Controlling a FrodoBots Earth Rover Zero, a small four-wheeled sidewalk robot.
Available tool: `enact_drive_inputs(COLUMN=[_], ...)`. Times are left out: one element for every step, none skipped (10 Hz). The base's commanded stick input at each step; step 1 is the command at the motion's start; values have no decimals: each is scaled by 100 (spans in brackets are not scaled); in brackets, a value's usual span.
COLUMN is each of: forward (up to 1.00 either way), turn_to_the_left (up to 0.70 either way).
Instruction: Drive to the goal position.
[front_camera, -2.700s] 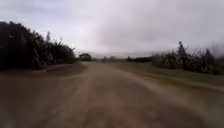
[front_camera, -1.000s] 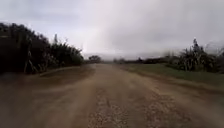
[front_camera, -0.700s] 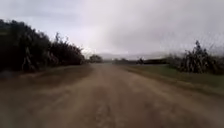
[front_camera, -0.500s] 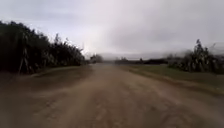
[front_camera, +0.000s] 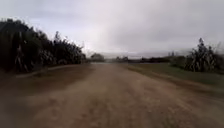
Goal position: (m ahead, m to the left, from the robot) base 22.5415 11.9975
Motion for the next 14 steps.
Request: enact_drive_inputs(forward=[85, 85, 85, 85, 85, 85, 85, 85, 85, 85, 85, 85, 85, 85], turn_to_the_left=[-9, -26, -34, -34, -29, -13, 0, 0, 0, 0, 0, -10, -23, -34])
